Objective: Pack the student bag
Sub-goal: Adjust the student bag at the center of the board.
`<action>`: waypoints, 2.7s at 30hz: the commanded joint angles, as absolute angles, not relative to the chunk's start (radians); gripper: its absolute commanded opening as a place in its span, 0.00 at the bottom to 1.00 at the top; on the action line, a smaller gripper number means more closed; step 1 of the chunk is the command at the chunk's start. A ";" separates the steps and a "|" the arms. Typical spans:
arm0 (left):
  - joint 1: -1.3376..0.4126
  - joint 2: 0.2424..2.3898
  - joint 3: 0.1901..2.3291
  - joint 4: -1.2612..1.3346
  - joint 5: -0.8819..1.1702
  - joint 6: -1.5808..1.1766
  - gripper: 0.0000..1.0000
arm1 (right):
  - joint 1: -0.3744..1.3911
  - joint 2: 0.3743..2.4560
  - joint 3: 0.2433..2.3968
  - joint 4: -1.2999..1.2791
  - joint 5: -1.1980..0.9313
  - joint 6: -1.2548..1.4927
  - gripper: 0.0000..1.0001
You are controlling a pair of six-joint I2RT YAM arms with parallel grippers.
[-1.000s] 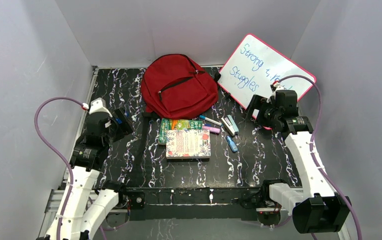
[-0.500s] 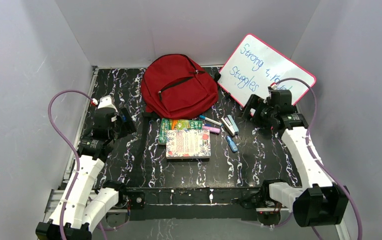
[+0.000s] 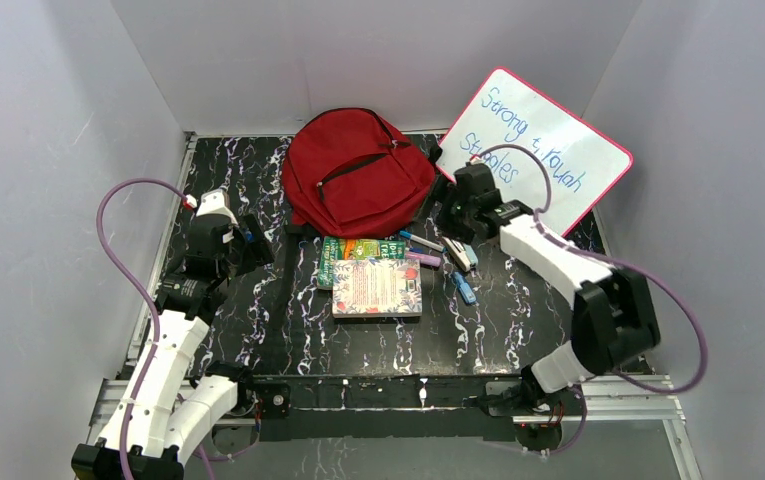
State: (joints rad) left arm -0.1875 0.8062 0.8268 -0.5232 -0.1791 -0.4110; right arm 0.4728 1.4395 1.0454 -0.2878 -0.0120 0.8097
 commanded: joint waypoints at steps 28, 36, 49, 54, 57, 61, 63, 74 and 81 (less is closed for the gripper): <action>-0.190 0.813 0.824 -0.524 -0.168 -0.407 0.72 | 0.494 1.977 1.355 -0.096 -0.043 0.924 0.99; -0.191 0.811 0.824 -0.525 -0.176 -0.408 0.72 | 0.494 2.067 1.425 -0.096 -0.065 0.915 0.97; -0.189 0.825 0.836 -0.523 -0.206 -0.435 0.71 | 0.495 2.047 1.484 -0.049 -0.085 0.747 0.28; -0.190 0.806 0.858 -0.508 -0.167 -0.506 0.72 | 0.495 1.996 1.622 -0.129 -0.094 0.572 0.06; -0.190 0.800 0.874 -0.511 -0.157 -0.538 0.72 | 0.495 1.987 1.759 -0.208 -0.107 0.456 0.00; -0.190 0.787 0.882 -0.536 -0.178 -0.568 0.72 | 0.495 1.993 1.955 -0.316 -0.123 0.359 0.00; -0.190 0.780 0.895 -0.558 -0.208 -0.606 0.73 | 0.494 1.989 2.014 -0.345 -0.132 0.328 0.00; -0.190 0.776 0.906 -0.538 -0.197 -0.669 0.75 | 0.496 1.846 2.100 -0.365 -0.186 0.141 0.00; -0.188 0.910 0.935 -0.369 -0.113 -0.665 0.77 | 0.497 1.674 1.882 -0.306 -0.221 -0.036 0.00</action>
State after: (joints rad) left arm -0.1875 0.8337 0.8768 -0.4927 -0.1654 -0.6621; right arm 0.4995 1.8465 1.9816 -0.4549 -0.1905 0.1230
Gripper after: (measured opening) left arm 0.767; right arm 0.043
